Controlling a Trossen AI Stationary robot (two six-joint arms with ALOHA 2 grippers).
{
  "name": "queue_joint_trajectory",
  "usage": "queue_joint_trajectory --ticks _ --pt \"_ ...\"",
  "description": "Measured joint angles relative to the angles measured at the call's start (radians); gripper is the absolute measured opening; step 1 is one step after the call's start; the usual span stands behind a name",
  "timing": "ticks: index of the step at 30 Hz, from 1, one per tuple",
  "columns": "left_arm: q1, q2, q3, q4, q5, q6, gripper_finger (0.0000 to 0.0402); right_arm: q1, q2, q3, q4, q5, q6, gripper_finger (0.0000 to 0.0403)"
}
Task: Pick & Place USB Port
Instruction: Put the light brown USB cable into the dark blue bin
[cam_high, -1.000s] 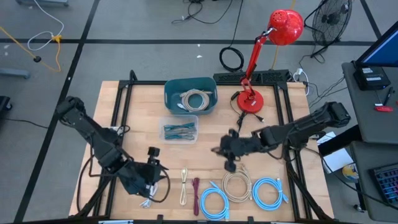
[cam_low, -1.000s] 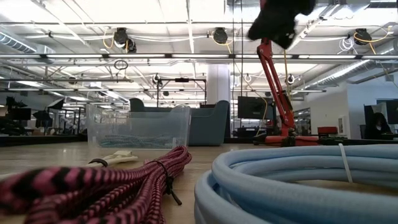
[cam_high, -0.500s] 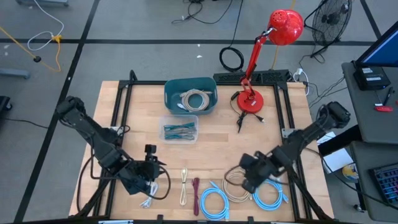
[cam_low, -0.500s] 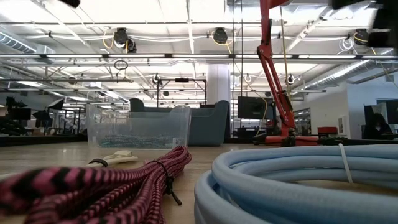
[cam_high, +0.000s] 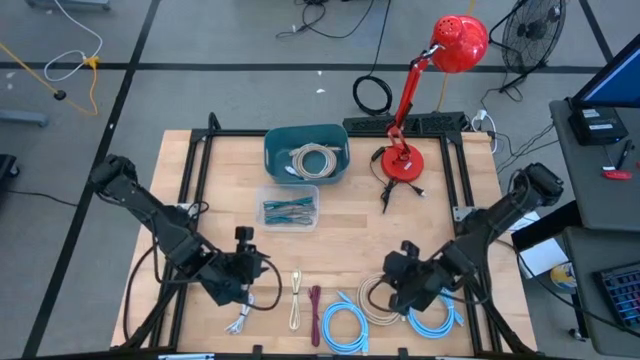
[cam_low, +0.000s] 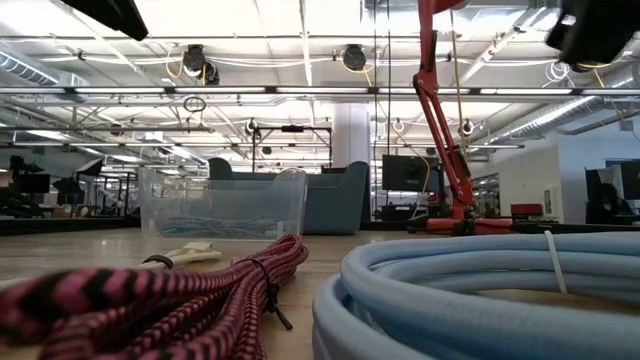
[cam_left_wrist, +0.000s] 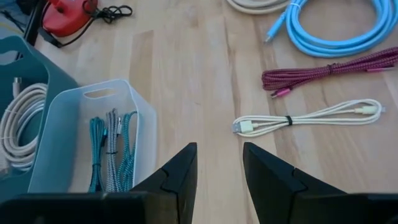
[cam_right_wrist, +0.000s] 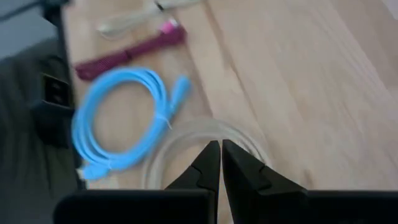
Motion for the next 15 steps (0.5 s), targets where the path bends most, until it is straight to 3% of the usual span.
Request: queue_joint_trajectory --ticks 7,15 --pt "-0.001 0.0 0.0 0.0 0.001 0.007 0.0134 -0.032 0.0 0.0 0.089 0.029 -0.232 0.0008" --pt "-0.001 0.0 0.0 0.005 -0.002 0.008 0.0134 -0.039 0.017 -0.059 0.21 0.026 -0.281 0.0008"
